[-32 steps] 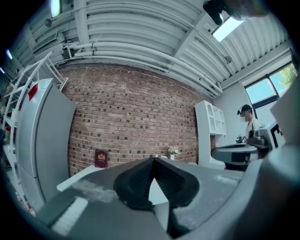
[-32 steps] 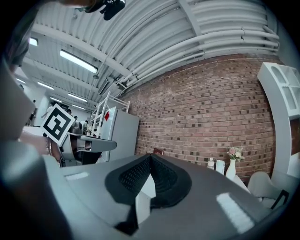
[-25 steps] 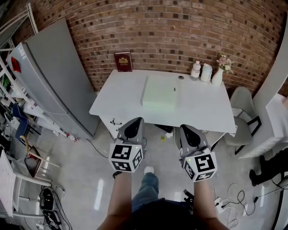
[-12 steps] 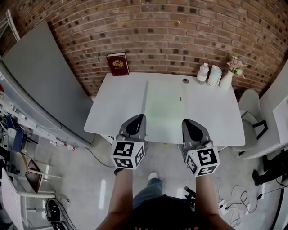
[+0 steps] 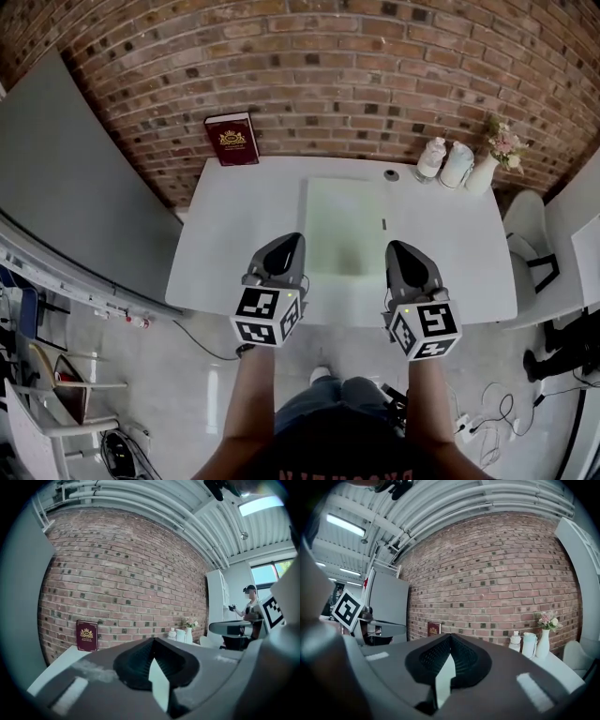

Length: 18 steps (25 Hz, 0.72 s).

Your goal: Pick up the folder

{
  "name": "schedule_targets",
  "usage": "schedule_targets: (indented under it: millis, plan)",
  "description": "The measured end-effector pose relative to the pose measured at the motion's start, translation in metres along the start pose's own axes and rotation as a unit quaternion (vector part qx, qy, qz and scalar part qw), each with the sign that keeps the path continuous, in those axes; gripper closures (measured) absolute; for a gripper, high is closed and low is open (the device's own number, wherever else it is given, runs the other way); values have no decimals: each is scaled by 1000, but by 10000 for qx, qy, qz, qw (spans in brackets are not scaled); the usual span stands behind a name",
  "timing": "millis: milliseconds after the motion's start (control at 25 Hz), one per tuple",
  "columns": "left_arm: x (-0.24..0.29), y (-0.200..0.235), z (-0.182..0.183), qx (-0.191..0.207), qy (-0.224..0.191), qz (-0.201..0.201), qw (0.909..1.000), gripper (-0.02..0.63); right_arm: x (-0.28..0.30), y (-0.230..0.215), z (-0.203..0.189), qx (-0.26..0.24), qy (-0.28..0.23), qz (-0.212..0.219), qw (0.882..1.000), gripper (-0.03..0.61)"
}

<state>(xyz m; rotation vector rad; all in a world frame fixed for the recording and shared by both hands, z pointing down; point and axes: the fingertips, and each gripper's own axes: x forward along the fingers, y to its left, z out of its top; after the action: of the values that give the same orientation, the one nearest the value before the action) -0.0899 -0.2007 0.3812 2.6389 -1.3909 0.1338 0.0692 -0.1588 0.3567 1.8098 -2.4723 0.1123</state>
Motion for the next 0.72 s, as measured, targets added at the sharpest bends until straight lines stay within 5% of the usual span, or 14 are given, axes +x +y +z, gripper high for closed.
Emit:
schedule_targets:
  millis: [280, 520, 560, 600, 720]
  plan:
    - [27, 16, -19, -523, 44, -179, 9985, 615, 24, -18, -18, 530, 57, 36, 9986, 576]
    - [54, 34, -43, -639, 541, -58, 9965, 614, 56, -37, -36, 664, 355, 210, 9969, 494]
    - [60, 34, -47, -664, 619, -140, 9958, 595, 63, -41, -39, 685, 419, 232, 9965, 479]
    - [66, 34, -49, -710, 683, -243, 9948, 482, 70, -45, -42, 704, 491, 253, 9960, 455]
    - [86, 38, -57, -852, 831, -350, 9923, 424, 89, -59, -53, 732, 746, 333, 9940, 381]
